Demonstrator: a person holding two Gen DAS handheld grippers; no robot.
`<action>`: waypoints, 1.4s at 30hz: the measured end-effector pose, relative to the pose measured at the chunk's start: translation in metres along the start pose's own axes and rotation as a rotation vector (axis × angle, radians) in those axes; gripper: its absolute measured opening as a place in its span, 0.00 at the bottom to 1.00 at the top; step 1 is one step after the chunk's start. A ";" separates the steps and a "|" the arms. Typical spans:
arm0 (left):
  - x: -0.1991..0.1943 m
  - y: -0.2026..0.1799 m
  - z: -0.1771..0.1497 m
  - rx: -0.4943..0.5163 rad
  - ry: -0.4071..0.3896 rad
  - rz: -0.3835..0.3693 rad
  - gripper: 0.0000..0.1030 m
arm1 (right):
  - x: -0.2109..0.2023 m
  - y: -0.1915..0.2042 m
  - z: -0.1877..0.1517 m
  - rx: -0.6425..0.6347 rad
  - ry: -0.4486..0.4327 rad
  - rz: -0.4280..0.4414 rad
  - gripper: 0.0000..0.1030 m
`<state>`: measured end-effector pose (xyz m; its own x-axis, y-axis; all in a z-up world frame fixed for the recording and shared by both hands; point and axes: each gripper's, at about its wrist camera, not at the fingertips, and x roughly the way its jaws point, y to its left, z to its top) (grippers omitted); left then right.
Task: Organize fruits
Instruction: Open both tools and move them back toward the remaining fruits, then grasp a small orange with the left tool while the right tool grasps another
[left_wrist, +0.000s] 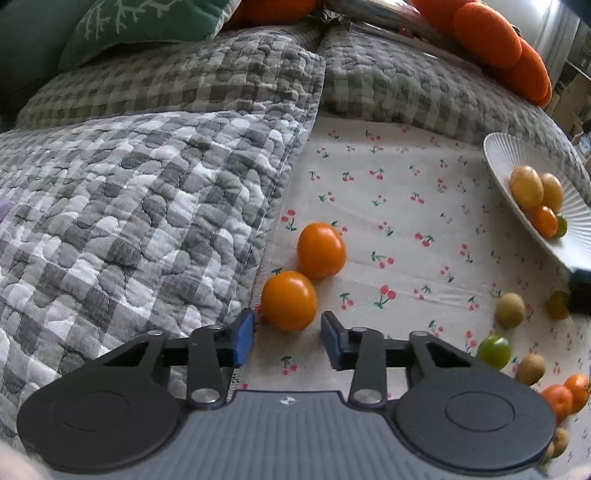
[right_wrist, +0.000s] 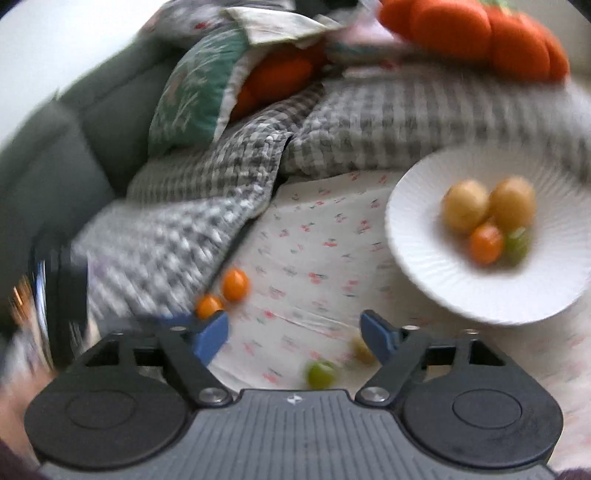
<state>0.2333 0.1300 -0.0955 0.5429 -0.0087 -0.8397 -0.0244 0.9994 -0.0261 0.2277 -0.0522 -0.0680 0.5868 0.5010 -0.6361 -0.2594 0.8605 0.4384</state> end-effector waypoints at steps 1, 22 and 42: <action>0.000 0.001 -0.001 0.001 -0.006 -0.004 0.20 | 0.010 0.004 0.003 0.014 -0.001 0.014 0.64; 0.000 0.014 -0.001 -0.038 -0.046 -0.031 0.22 | 0.126 0.056 0.007 -0.145 0.115 0.003 0.29; 0.013 0.003 0.011 -0.024 -0.054 0.011 0.19 | 0.076 0.037 0.000 -0.173 0.066 -0.057 0.27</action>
<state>0.2490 0.1328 -0.1003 0.5871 0.0051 -0.8095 -0.0504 0.9983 -0.0303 0.2631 0.0181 -0.1003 0.5540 0.4512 -0.6996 -0.3588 0.8877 0.2884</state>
